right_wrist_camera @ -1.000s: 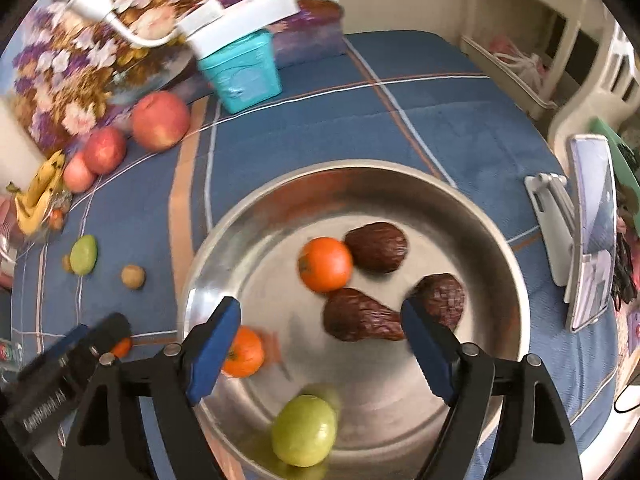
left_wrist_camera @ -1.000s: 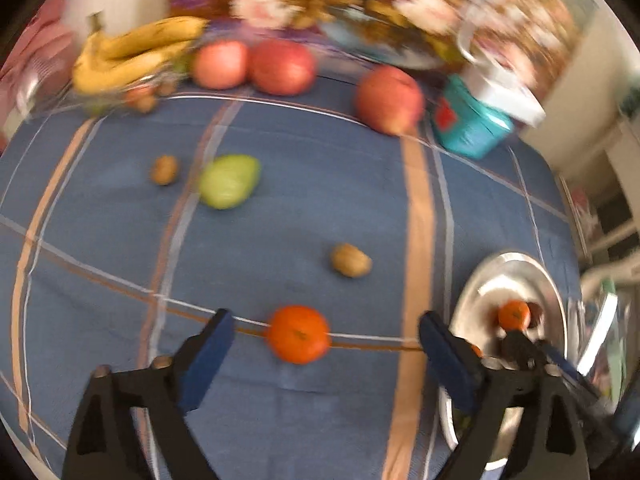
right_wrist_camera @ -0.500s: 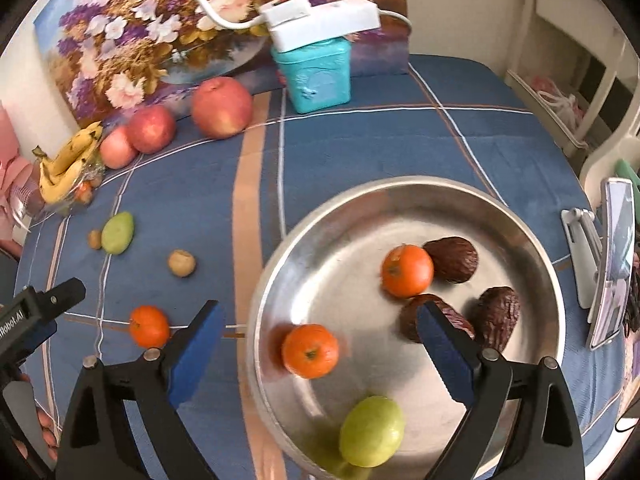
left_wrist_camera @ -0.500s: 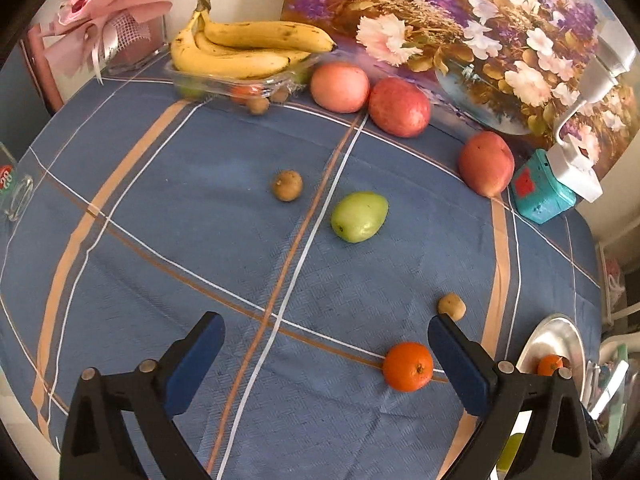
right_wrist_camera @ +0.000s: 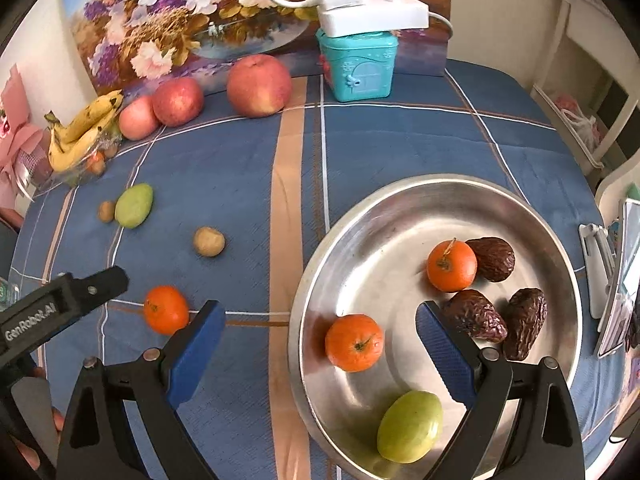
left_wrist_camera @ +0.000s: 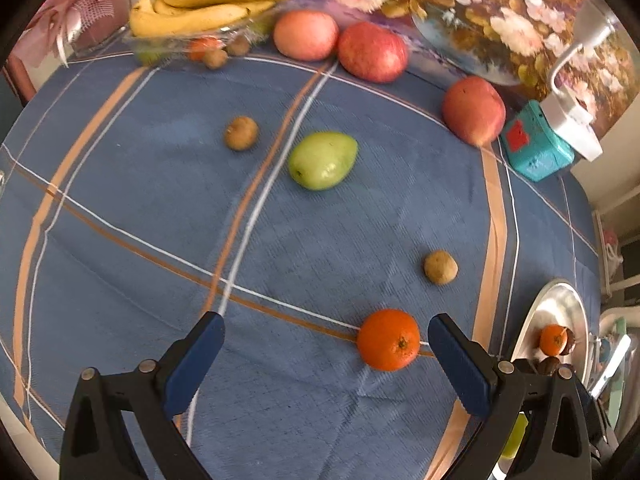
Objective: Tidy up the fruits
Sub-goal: 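Move both tools back toward the last tangerine, then grasp the tangerine with the left tool while the right tool grasps a small brown fruit, then carry the tangerine and brown fruit over the steel plate and open both tools, then move both tools back toward the green pear and the brown fruit, then grasp the green pear with the right tool while the left tool grasps the brown fruit, then carry the pear and brown fruit over the steel plate and open both tools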
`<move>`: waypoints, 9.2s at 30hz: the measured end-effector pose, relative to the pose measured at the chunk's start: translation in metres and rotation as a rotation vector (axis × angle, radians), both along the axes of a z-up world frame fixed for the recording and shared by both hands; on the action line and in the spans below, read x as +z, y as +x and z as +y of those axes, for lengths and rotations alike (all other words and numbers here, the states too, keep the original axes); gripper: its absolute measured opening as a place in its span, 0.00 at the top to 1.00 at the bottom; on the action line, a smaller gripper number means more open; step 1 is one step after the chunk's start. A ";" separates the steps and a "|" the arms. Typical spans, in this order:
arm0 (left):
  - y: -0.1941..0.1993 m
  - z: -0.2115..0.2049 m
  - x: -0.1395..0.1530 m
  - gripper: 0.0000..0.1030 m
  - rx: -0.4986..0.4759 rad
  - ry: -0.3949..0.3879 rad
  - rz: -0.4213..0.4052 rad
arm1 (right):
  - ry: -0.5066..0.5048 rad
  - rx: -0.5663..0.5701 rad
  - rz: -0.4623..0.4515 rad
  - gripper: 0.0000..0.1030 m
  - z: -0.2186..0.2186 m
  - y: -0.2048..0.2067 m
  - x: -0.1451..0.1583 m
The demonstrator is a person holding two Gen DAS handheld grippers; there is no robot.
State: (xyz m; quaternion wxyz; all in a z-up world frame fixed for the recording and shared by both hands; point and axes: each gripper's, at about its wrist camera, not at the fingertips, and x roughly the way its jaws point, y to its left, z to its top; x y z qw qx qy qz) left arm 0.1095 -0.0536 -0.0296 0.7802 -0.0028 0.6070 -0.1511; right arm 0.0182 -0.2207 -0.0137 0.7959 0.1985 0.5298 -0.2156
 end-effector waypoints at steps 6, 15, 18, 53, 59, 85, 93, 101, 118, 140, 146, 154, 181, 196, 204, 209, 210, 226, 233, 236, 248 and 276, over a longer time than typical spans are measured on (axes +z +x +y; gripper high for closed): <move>-0.004 -0.013 -0.007 0.00 -0.016 -0.030 0.029 | -0.008 0.006 -0.008 0.07 0.000 0.000 -0.001; -0.009 -0.027 -0.015 0.15 -0.027 -0.081 0.058 | -0.017 -0.004 0.002 0.07 -0.001 -0.001 -0.002; -0.010 -0.032 -0.017 0.23 -0.035 -0.105 0.072 | -0.022 -0.001 0.010 0.07 -0.002 0.000 -0.003; 0.033 0.028 -0.005 0.60 0.143 -0.247 0.058 | 0.017 0.056 -0.139 0.07 0.013 0.036 0.019; 0.040 0.042 -0.008 0.60 0.173 -0.270 0.075 | 0.008 0.109 -0.080 0.07 0.033 0.068 -0.002; 0.035 0.047 -0.004 0.60 0.176 -0.281 0.064 | 0.045 0.113 -0.066 0.81 0.027 0.087 -0.031; 0.037 0.049 -0.006 0.60 0.186 -0.286 0.076 | 0.077 0.129 -0.049 0.65 0.015 0.096 -0.046; 0.035 0.047 -0.004 0.60 0.182 -0.285 0.073 | 0.071 0.155 -0.056 0.77 0.026 0.100 -0.048; -0.024 -0.025 0.035 0.60 -0.107 -0.291 0.010 | -0.036 -0.023 -0.085 0.77 0.002 0.005 0.017; -0.091 -0.115 0.008 0.58 -0.360 -0.254 0.139 | 0.073 -0.229 -0.027 0.76 -0.071 -0.080 0.005; -0.089 -0.113 0.008 0.57 -0.358 -0.271 0.146 | 0.082 -0.228 -0.028 0.76 -0.072 -0.079 0.004; -0.084 -0.106 0.010 0.57 -0.339 -0.259 0.135 | 0.079 -0.216 -0.029 0.76 -0.070 -0.076 0.004; -0.038 -0.044 -0.003 0.00 -0.132 0.036 -0.037 | 0.012 -0.104 0.031 0.19 -0.048 -0.051 -0.005; 0.007 -0.010 0.024 0.00 -0.110 0.073 -0.198 | -0.020 -0.082 -0.038 0.19 -0.039 -0.036 0.004; 0.042 0.023 0.039 0.00 -0.079 0.013 -0.272 | -0.016 -0.001 -0.125 0.19 -0.020 -0.005 0.019; 0.063 0.038 0.029 0.01 -0.034 -0.050 -0.240 | 0.040 0.057 -0.181 0.19 -0.003 0.027 0.024; 0.067 0.040 0.027 0.01 -0.027 -0.060 -0.235 | 0.050 0.073 -0.190 0.19 0.002 0.035 0.024; 0.119 0.066 -0.012 0.25 0.102 -0.222 -0.162 | 0.165 0.195 -0.194 0.19 0.053 0.138 -0.003; 0.129 0.059 -0.030 0.38 0.100 -0.280 -0.105 | 0.168 0.258 -0.176 0.27 0.070 0.165 -0.023; 0.130 0.055 -0.034 0.51 0.093 -0.284 -0.096 | 0.169 0.288 -0.160 0.28 0.080 0.174 -0.033; 0.131 0.056 -0.035 0.74 0.107 -0.270 -0.094 | 0.146 0.302 -0.140 0.51 0.088 0.190 -0.046; 0.005 0.070 0.036 0.74 0.101 -0.212 -0.113 | 0.079 0.211 -0.124 0.52 0.083 0.049 0.031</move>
